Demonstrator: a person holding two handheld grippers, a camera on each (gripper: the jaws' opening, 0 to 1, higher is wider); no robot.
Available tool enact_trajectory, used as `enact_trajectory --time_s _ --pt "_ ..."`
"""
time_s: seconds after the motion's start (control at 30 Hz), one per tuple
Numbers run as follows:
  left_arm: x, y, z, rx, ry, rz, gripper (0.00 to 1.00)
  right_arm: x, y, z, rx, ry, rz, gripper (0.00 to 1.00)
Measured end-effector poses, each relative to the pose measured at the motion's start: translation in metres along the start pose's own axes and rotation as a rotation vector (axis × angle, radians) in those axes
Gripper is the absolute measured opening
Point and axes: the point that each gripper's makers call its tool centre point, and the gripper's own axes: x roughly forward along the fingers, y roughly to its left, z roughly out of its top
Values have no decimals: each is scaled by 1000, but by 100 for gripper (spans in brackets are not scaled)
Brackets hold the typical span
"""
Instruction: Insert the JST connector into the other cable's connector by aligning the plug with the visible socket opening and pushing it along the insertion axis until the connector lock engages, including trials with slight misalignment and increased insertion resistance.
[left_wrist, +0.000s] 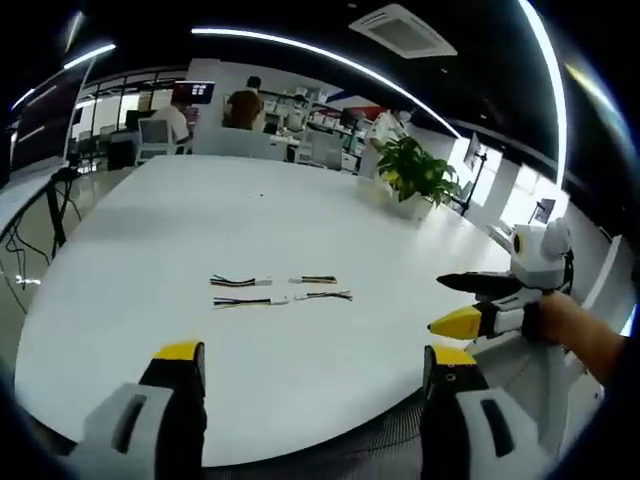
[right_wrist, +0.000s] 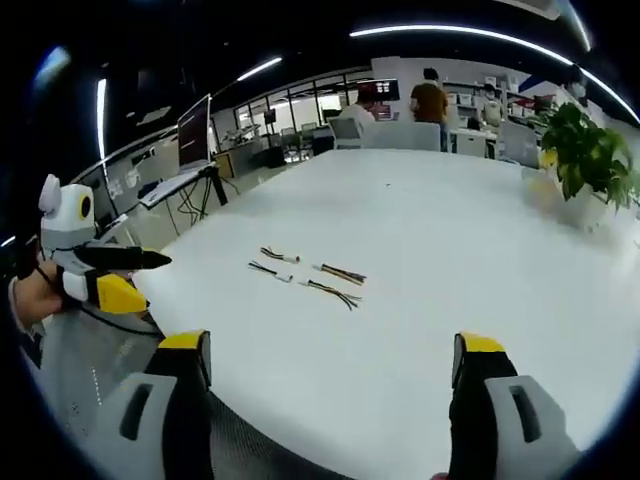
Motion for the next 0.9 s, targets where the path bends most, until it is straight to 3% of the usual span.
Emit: enact_trajectory --time_s 0.17,0.23,0.3,0.53,0.63,0.8,0.9 --pt "1 -4 -3 -13 9 -38 88 -4 -3 6 -51 -28 -28 94" --pt "-1 2 5 -44 -34 -20 88 -4 -6 13 -36 -64 -40 96" --pt "-1 4 5 -65 -39 -20 91 -4 -5 17 -19 -93 -36 99" --pt "4 -3 -5 -48 28 -36 88 -1 -4 8 -43 -41 -37 100" --pt "2 -2 4 -31 -21 -31 91 -1 -3 11 -31 -50 -28 100" --pt "2 1 -3 -31 21 -21 89 -1 -2 12 -29 -54 -29 100" --pt "3 2 -1 -15 14 -10 88 -1 1 17 -19 -77 -5 100"
